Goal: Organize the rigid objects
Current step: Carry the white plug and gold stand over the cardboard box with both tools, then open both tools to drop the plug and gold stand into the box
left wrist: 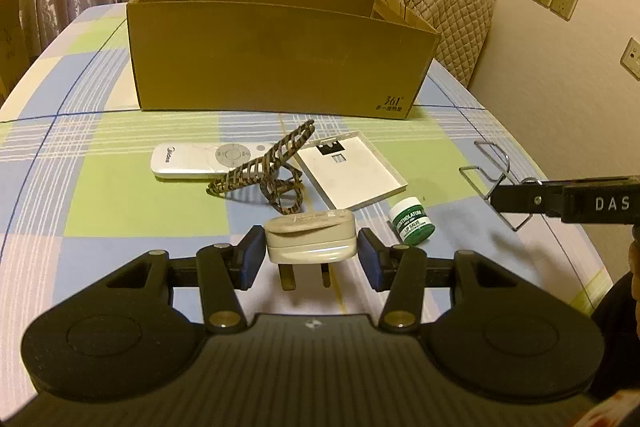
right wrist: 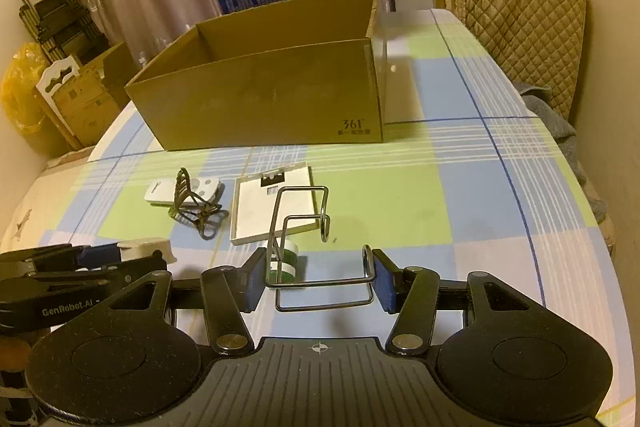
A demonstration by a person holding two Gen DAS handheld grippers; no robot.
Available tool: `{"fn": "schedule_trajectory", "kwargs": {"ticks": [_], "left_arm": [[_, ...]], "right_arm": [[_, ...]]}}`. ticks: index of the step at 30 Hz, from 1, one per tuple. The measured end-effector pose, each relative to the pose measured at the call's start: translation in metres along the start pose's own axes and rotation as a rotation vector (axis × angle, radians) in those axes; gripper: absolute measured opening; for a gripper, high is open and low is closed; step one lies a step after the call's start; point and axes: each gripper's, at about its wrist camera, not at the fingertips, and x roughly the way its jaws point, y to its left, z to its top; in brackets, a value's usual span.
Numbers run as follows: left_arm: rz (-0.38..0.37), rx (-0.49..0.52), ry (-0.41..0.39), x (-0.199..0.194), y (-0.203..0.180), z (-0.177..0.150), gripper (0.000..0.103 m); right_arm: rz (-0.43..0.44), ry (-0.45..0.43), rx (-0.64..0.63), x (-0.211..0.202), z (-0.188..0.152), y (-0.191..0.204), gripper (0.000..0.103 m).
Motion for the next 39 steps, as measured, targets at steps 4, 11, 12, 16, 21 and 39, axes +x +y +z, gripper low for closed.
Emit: {"fn": "schedule_trajectory", "kwargs": {"ticks": [4, 11, 12, 16, 21, 39], "left_arm": [[0.007, 0.007, -0.011, -0.006, -0.001, 0.005, 0.045], [0.014, 0.01, -0.05, -0.023, -0.001, 0.027, 0.045], [0.014, 0.011, -0.057, -0.025, 0.0, 0.031, 0.045], [0.015, 0.014, -0.088, -0.033, 0.004, 0.054, 0.045], [0.017, 0.026, -0.136, -0.035, 0.014, 0.097, 0.045], [0.043, 0.078, -0.121, 0.051, 0.06, 0.236, 0.045]], "right_arm": [[0.004, -0.01, 0.0, -0.004, 0.003, 0.002, 0.051], [0.025, -0.051, -0.004, -0.015, 0.019, 0.01, 0.051], [0.029, -0.058, -0.006, -0.016, 0.023, 0.011, 0.051], [0.051, -0.098, -0.012, -0.021, 0.047, 0.017, 0.051], [0.075, -0.156, -0.045, -0.021, 0.089, 0.025, 0.051], [0.052, -0.138, -0.063, 0.089, 0.21, 0.036, 0.051]]}}
